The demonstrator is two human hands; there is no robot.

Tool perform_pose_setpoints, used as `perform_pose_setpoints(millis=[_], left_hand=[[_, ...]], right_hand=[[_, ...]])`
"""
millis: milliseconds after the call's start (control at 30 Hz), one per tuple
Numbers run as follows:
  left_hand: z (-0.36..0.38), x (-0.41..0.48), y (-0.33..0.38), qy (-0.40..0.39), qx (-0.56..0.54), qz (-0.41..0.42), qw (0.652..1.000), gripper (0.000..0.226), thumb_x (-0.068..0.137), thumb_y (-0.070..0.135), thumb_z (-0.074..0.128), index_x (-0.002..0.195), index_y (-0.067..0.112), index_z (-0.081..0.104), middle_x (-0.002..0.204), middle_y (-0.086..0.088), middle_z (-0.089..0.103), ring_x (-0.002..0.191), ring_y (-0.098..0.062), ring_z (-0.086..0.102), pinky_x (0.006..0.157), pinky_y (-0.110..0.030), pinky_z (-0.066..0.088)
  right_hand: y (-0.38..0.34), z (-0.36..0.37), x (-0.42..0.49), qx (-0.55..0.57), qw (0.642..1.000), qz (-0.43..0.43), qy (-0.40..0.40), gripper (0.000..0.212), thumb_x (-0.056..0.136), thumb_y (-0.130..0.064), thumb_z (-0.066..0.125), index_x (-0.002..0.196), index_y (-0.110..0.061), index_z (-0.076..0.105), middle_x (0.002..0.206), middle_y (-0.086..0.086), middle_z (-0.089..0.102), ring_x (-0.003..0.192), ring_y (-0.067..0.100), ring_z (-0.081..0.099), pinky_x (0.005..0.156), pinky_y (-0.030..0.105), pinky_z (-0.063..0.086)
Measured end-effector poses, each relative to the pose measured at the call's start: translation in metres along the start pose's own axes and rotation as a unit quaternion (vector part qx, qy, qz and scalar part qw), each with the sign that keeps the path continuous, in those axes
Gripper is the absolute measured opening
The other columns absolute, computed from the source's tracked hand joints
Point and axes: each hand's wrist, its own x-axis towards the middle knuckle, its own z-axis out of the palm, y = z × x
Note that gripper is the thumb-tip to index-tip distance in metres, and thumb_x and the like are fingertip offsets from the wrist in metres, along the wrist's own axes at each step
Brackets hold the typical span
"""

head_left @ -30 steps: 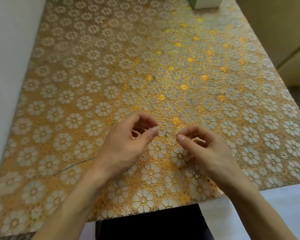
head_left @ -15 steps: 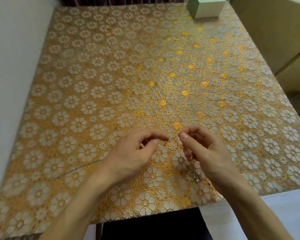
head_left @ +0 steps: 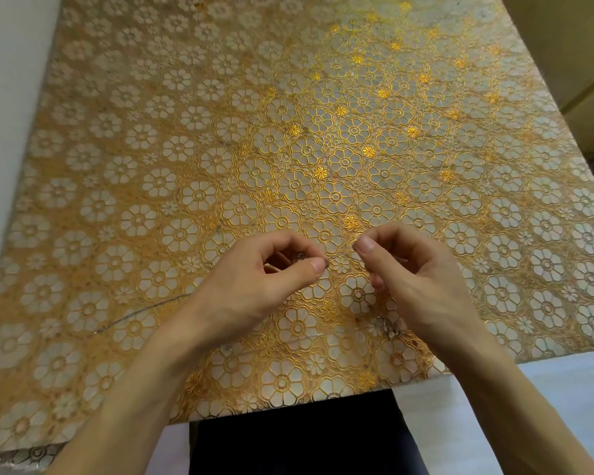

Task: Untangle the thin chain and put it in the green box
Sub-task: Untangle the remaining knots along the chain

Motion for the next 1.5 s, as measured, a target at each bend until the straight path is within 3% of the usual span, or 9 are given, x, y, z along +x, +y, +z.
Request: perform_pose_setpoints(millis=[100, 167, 233, 433, 633, 833, 1033, 1333, 1500], left_hand=[[0.000, 0.002, 0.000, 0.012, 0.011, 0.003, 1.000, 0.016, 0.081, 0.045, 0.065, 0.089, 0.035, 0.073, 0.088, -0.010, 0.069, 0.079, -0.025, 0.059, 0.065, -0.018, 0.044], [0.001, 0.002, -0.001, 0.015, 0.008, 0.000, 1.000, 0.015, 0.081, 0.044, 0.064, 0.090, 0.035, 0.074, 0.090, -0.007, 0.071, 0.083, -0.026, 0.061, 0.069, -0.021, 0.048], [0.001, 0.003, -0.003, 0.015, 0.009, -0.001, 1.000, 0.013, 0.084, 0.042, 0.065, 0.090, 0.035, 0.074, 0.091, -0.003, 0.073, 0.085, -0.023, 0.064, 0.073, -0.025, 0.051], [0.001, 0.004, 0.000, 0.012, 0.032, 0.002, 0.999, 0.008, 0.092, 0.027, 0.069, 0.087, 0.029, 0.075, 0.083, -0.003, 0.068, 0.067, -0.008, 0.056, 0.062, -0.012, 0.043], [0.000, 0.006, -0.005, 0.000, 0.060, 0.011, 0.998, 0.014, 0.084, 0.045, 0.065, 0.090, 0.035, 0.074, 0.082, 0.000, 0.069, 0.076, -0.023, 0.062, 0.070, -0.037, 0.051], [-0.003, 0.007, -0.006, 0.034, 0.131, 0.032, 0.990, 0.006, 0.091, 0.040, 0.070, 0.088, 0.036, 0.073, 0.082, 0.017, 0.070, 0.077, -0.005, 0.064, 0.066, -0.018, 0.048], [-0.003, 0.007, -0.005, 0.049, 0.114, 0.046, 0.991, 0.008, 0.090, 0.040, 0.068, 0.091, 0.034, 0.073, 0.087, 0.013, 0.070, 0.082, -0.010, 0.065, 0.072, -0.028, 0.050], [-0.002, 0.018, -0.006, 0.072, 0.135, 0.066, 0.986, 0.005, 0.091, 0.037, 0.070, 0.093, 0.035, 0.074, 0.087, 0.015, 0.068, 0.085, -0.007, 0.063, 0.068, -0.022, 0.048], [-0.002, 0.025, -0.007, 0.092, 0.196, 0.093, 0.972, 0.004, 0.092, 0.037, 0.070, 0.093, 0.034, 0.074, 0.090, 0.018, 0.066, 0.091, -0.003, 0.061, 0.072, -0.011, 0.043]], right_hand=[[0.001, -0.002, -0.001, -0.007, 1.000, 0.005, -0.005, 0.004, 0.091, -0.031, 0.070, 0.094, -0.030, 0.072, 0.076, 0.019, 0.060, 0.067, 0.021, 0.051, 0.062, 0.034, 0.044], [0.004, -0.003, -0.002, -0.019, 1.000, -0.009, 0.008, 0.013, 0.091, -0.027, 0.072, 0.102, -0.034, 0.072, 0.070, 0.010, 0.059, 0.062, 0.017, 0.051, 0.057, 0.027, 0.042], [0.006, -0.002, -0.002, -0.047, 0.998, -0.040, 0.017, 0.016, 0.090, -0.024, 0.075, 0.102, -0.034, 0.072, 0.084, -0.006, 0.067, 0.061, 0.011, 0.055, 0.054, 0.021, 0.042], [0.009, 0.000, -0.003, -0.121, 0.989, -0.085, -0.010, 0.012, 0.088, -0.029, 0.075, 0.099, -0.032, 0.077, 0.087, -0.012, 0.069, 0.067, 0.016, 0.061, 0.060, 0.028, 0.049], [0.007, 0.001, -0.001, -0.144, 0.984, -0.094, -0.044, 0.007, 0.089, -0.027, 0.076, 0.094, -0.031, 0.075, 0.087, -0.012, 0.070, 0.067, 0.015, 0.061, 0.058, 0.022, 0.046], [0.005, 0.003, 0.000, -0.155, 0.983, -0.075, -0.055, 0.003, 0.088, -0.028, 0.071, 0.086, -0.027, 0.069, 0.077, -0.014, 0.065, 0.066, 0.010, 0.060, 0.058, 0.019, 0.045], [0.006, 0.003, 0.000, -0.187, 0.977, -0.053, -0.083, 0.008, 0.094, -0.023, 0.067, 0.087, -0.026, 0.065, 0.072, -0.016, 0.062, 0.059, 0.007, 0.055, 0.056, 0.011, 0.037], [0.004, 0.001, 0.008, -0.127, 0.987, -0.015, -0.097, 0.007, 0.100, -0.019, 0.056, 0.094, -0.017, 0.059, 0.062, -0.014, 0.056, 0.050, 0.002, 0.049, 0.050, 0.009, 0.034], [0.005, 0.001, 0.012, -0.076, 0.992, 0.005, -0.096, 0.013, 0.102, -0.020, 0.055, 0.090, -0.025, 0.057, 0.077, -0.003, 0.064, 0.059, 0.010, 0.052, 0.054, 0.025, 0.043]])
